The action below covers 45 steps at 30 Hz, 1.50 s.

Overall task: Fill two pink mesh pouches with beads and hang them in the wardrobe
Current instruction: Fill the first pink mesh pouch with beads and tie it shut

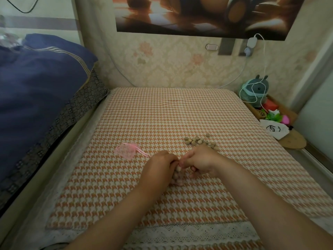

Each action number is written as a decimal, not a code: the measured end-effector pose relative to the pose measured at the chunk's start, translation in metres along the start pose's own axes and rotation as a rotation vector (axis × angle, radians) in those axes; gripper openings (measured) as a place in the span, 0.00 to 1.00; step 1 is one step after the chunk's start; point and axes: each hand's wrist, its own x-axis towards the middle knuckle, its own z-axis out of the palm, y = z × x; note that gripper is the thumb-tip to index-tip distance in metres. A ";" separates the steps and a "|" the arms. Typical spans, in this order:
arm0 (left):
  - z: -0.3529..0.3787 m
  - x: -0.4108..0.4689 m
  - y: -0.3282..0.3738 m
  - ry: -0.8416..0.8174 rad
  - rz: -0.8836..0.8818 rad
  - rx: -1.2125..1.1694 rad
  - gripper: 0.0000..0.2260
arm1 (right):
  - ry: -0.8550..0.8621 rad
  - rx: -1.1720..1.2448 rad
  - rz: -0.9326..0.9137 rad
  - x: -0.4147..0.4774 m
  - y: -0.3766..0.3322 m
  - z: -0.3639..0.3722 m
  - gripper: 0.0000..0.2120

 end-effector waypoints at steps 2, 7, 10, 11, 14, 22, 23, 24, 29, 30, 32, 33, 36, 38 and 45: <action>0.000 0.000 0.000 -0.013 -0.012 0.008 0.07 | 0.007 -0.074 -0.018 0.000 -0.001 -0.001 0.05; 0.004 -0.004 0.002 -0.031 -0.125 -0.066 0.07 | -0.021 -0.204 -0.030 0.000 -0.001 0.000 0.08; 0.001 -0.007 0.004 -0.072 -0.200 -0.157 0.07 | -0.071 -0.159 -0.001 -0.002 -0.001 -0.001 0.10; -0.001 -0.009 0.005 -0.109 -0.219 -0.173 0.07 | -0.085 -0.139 0.006 -0.002 -0.001 -0.002 0.11; -0.006 -0.012 0.005 -0.212 -0.274 -0.255 0.09 | -0.114 -0.075 0.016 -0.002 0.000 -0.003 0.10; 0.004 -0.006 0.010 0.046 -0.315 -0.313 0.13 | -0.039 0.013 -0.043 0.002 0.000 -0.001 0.09; 0.006 -0.007 0.010 0.072 -0.294 -0.302 0.11 | -0.034 0.014 -0.040 0.003 0.001 0.000 0.09; 0.009 -0.007 0.010 0.099 -0.268 -0.276 0.08 | -0.030 0.023 -0.037 0.003 0.003 0.001 0.09; 0.006 -0.009 0.010 0.136 -0.248 -0.247 0.07 | -0.064 0.115 -0.026 0.006 0.005 0.000 0.09; 0.004 -0.009 0.010 0.133 -0.250 -0.240 0.07 | -0.073 0.127 -0.020 0.007 0.005 0.001 0.09; 0.001 -0.008 0.010 0.142 -0.263 -0.255 0.05 | -0.081 0.136 -0.012 0.008 0.004 0.001 0.10; 0.001 -0.008 0.009 0.152 -0.266 -0.272 0.04 | -0.085 0.143 -0.013 0.007 0.004 0.001 0.10; 0.001 -0.007 0.008 0.141 -0.289 -0.292 0.03 | -0.104 0.189 -0.020 0.006 0.004 0.000 0.08; 0.001 -0.008 0.009 0.136 -0.351 -0.326 0.04 | -0.105 0.232 -0.020 0.004 0.004 -0.001 0.05; -0.001 -0.005 0.010 0.149 -0.613 -0.425 0.05 | 0.018 0.128 -0.028 0.004 0.008 -0.009 0.06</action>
